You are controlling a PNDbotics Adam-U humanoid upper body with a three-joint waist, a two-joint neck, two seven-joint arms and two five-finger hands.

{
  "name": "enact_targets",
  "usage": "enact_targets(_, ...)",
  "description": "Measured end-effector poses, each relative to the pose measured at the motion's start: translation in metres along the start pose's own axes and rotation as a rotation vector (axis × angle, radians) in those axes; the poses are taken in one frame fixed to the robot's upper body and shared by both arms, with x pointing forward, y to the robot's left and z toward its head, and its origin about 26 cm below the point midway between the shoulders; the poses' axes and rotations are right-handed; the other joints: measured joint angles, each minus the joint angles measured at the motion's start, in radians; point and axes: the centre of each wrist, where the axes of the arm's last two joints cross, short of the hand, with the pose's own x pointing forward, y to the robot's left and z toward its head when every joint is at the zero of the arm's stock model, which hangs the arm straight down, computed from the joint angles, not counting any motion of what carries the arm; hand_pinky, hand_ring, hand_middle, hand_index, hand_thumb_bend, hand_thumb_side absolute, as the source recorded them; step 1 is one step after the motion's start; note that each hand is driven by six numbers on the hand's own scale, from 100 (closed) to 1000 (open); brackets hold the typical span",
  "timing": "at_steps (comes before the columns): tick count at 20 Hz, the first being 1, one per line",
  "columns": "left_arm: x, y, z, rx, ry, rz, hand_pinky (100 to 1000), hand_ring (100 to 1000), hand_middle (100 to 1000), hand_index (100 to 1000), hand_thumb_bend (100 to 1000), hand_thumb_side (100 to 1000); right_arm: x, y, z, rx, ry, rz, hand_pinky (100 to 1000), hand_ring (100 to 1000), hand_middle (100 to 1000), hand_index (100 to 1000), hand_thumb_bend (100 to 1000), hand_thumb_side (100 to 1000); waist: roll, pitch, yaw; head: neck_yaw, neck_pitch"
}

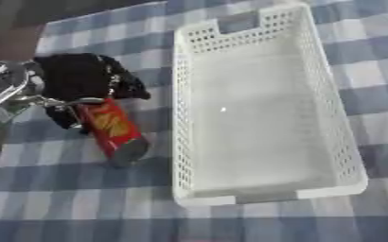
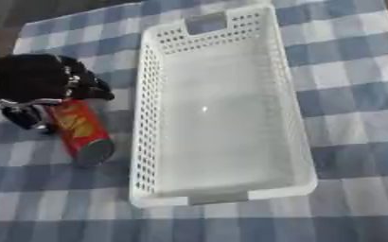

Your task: Pick up objects on the table and place them in the box.

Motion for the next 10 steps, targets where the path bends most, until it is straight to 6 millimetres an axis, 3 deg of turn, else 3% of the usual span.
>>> enact_targets(10,0.0006,-0.0093,-0.0009,-0.028,0.008,0.002,729,767,817,932,824,152,0.0004,-0.0020,-0.0047,0.004,-0.022,0.008,328,514,626,863,100,1000,-0.003,0.016,-0.008,-0.003,0.016)
